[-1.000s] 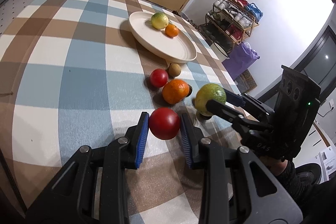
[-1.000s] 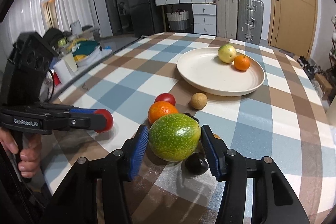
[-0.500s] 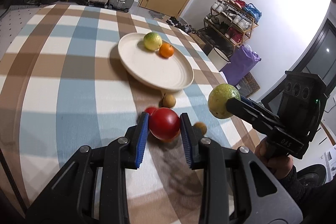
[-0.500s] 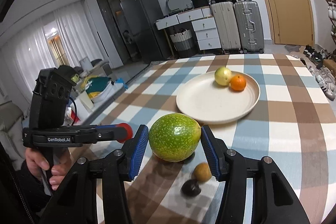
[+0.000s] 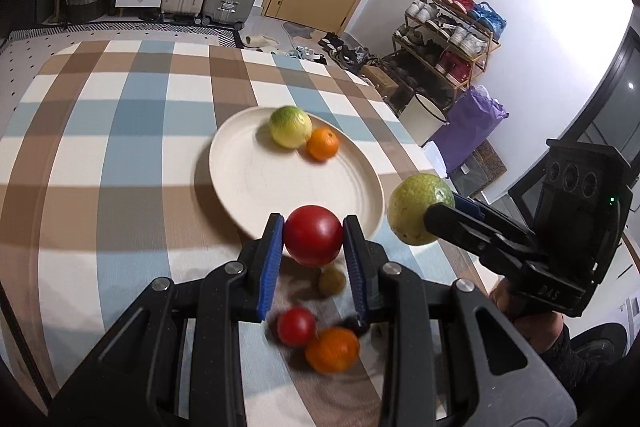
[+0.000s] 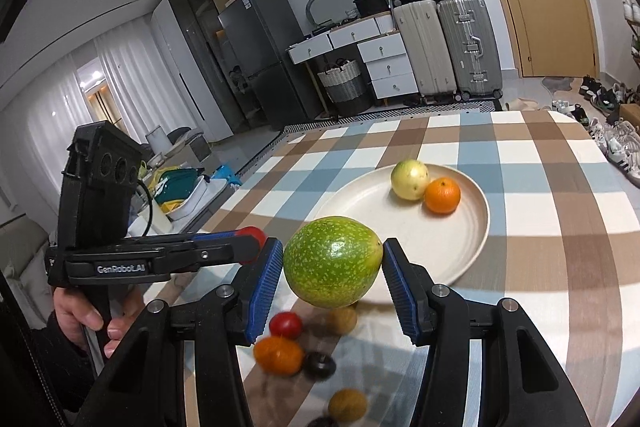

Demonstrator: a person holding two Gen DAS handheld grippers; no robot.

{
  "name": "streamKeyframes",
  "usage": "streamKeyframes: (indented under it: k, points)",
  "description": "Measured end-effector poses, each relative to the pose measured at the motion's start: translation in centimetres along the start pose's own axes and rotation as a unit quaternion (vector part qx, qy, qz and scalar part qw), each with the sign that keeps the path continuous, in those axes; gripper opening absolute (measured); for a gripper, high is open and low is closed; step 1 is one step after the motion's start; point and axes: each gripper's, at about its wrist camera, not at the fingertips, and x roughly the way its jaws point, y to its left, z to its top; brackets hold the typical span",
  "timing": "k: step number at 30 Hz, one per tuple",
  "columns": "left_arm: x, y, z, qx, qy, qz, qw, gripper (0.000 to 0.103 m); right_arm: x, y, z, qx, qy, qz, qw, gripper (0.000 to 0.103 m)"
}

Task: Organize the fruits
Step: 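Carry both fruits to the plate and open the right tool, then lower the red tomato onto the plate and open the left tool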

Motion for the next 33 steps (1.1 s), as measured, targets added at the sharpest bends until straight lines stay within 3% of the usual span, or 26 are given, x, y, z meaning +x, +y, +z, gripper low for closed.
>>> streamKeyframes:
  k: [4,8,11,21,25,33]
  points:
    - [1.6,0.5,2.5,0.006,0.004,0.005,1.0000,0.027,1.0,-0.8,1.8,0.003,-0.005,0.006,1.000,0.051]
    - [3.7,1.1,3.7,0.009,0.011,0.015,0.9998,0.027,3.0,-1.1,2.7,-0.014,0.011,-0.015,1.000,0.051]
    - [5.1,2.2,3.6,-0.010,0.020,0.006,0.9997,0.027,4.6,-1.7,1.9,-0.008,0.027,0.001,1.000,0.051]
    - [10.3,3.9,4.0,-0.007,0.044,0.039,0.9983,0.027,6.5,-4.1,0.3,0.019,0.043,-0.022,0.999,0.051]
    - [11.1,3.7,4.1,0.001,0.048,0.063,0.9969,0.036,6.6,-4.1,-0.1,0.021,0.047,-0.025,0.998,0.051]
    - [9.3,3.2,3.9,0.006,0.033,0.067,0.9972,0.036,4.8,-3.9,0.2,0.029,0.025,-0.028,0.999,0.051]
